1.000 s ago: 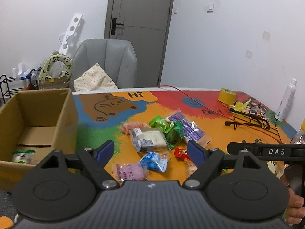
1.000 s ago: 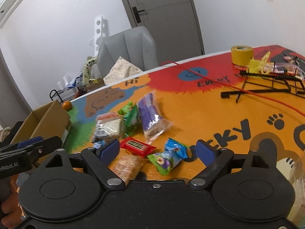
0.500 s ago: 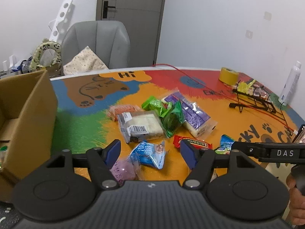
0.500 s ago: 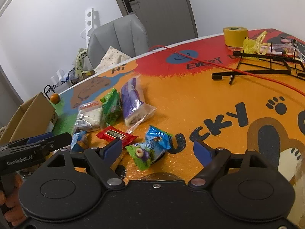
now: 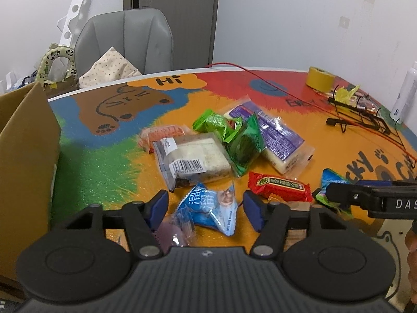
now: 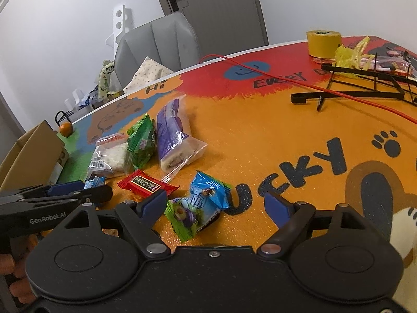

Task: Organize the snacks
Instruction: 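Grasp the blue candy packet with the left gripper while the right gripper grasps another blue packet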

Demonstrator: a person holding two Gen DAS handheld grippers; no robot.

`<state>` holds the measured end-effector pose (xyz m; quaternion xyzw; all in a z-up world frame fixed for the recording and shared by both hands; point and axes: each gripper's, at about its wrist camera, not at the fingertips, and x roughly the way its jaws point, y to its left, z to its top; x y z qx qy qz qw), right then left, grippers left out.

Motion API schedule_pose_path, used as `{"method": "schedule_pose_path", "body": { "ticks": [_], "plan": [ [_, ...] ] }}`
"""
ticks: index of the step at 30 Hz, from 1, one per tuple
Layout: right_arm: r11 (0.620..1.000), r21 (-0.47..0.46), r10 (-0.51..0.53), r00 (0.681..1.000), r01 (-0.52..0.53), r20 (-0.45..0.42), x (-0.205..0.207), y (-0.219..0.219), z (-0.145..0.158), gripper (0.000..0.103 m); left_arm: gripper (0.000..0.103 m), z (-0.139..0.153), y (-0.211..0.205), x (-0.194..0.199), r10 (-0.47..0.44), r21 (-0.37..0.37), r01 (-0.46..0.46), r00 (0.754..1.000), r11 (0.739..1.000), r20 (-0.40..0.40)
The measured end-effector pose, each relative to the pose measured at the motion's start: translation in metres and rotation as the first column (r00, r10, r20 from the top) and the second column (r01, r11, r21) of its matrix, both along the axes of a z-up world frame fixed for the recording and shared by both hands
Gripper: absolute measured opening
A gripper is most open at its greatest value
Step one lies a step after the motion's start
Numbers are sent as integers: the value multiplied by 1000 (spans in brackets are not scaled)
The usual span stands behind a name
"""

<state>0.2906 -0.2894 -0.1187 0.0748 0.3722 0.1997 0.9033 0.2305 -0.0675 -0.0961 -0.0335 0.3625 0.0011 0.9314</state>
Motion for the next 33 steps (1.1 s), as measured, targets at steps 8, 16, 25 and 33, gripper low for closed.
{"method": "schedule_pose_path", "body": {
  "ticks": [8, 16, 25, 33],
  "plan": [
    [998, -59, 36, 999, -35, 25, -4, 12, 1, 44, 41, -2, 2, 1, 1, 13, -1, 1000, 1000, -13],
    [1000, -2, 27, 999, -27, 21, -7, 3, 7, 29, 27, 12, 3, -3, -1, 2, 1, 999, 1000, 32],
    [999, 13, 31, 997, -32, 67, -17, 6, 25, 29, 26, 33, 11, -20, 19, -18, -18, 995, 1000, 93],
    [998, 22, 58, 992, -60, 114, -30, 17, 42, 29, 26, 56, 19, -40, 46, -25, -42, 987, 999, 157]
  ]
}}
